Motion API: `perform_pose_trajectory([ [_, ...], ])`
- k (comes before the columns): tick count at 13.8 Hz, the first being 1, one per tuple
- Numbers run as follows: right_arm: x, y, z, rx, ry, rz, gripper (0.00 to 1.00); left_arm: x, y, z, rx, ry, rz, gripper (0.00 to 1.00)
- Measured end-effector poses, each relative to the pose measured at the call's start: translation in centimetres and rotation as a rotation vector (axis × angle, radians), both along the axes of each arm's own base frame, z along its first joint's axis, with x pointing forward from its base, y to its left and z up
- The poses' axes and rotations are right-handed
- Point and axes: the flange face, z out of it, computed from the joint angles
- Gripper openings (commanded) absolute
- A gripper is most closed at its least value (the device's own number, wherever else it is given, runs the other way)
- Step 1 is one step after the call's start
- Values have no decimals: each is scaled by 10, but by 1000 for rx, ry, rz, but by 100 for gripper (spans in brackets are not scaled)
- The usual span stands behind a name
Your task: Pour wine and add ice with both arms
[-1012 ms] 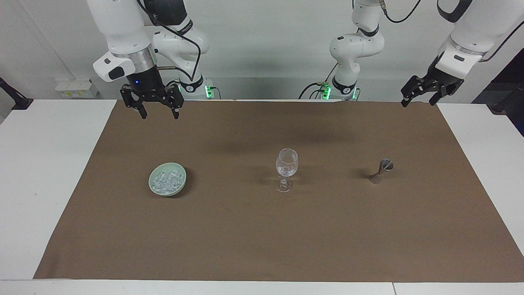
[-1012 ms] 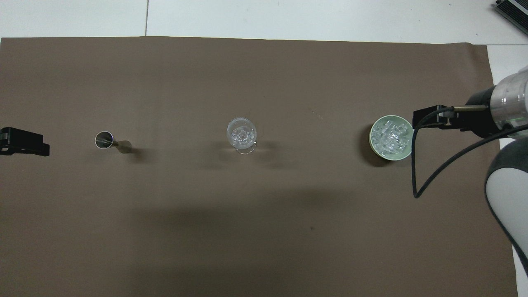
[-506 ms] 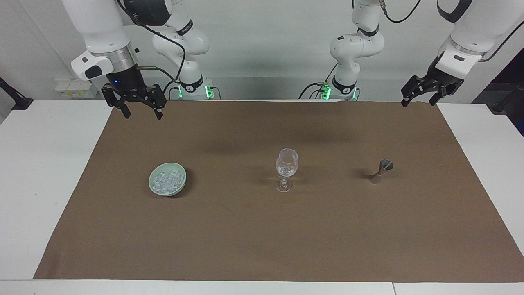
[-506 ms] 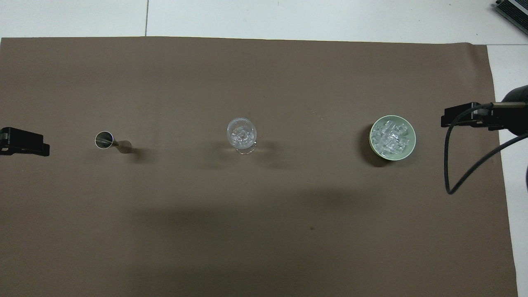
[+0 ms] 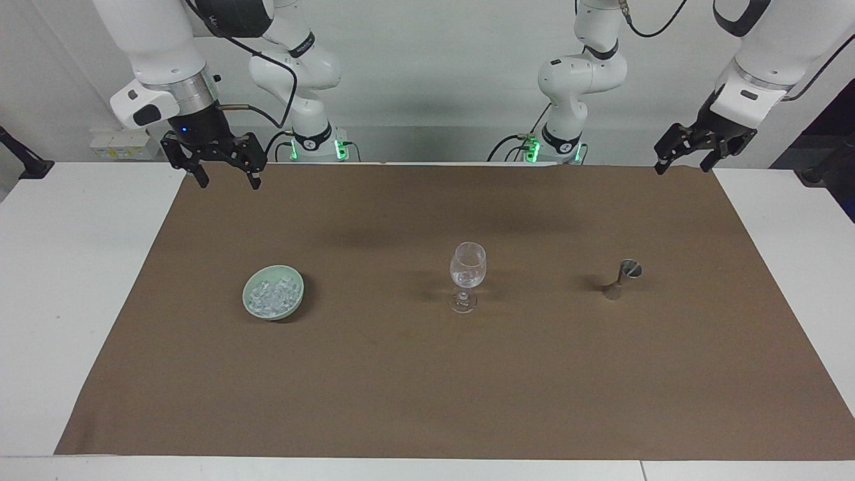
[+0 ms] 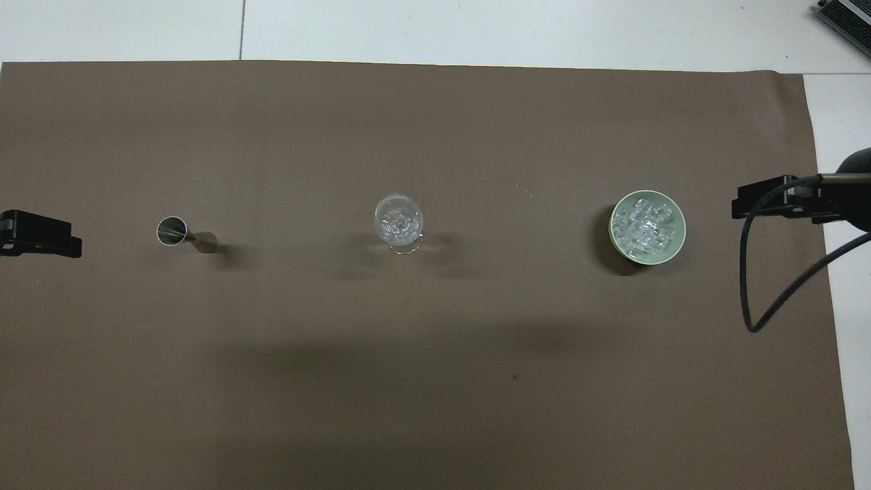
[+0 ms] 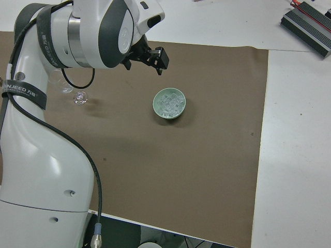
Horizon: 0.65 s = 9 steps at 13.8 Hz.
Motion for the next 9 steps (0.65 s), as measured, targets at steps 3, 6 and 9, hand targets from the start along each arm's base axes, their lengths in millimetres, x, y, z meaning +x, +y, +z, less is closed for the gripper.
perform_pose_trajectory([
  [3,0,-1,0,0,0,-2,100,0,0,0,0,0,0,100],
  [6,0,-1,0,1,2,-15,100,0,0,0,0,0,0,100],
  [9,-1,-1,-1,3,16,-58,100,0,0,0,0,0,0,100],
])
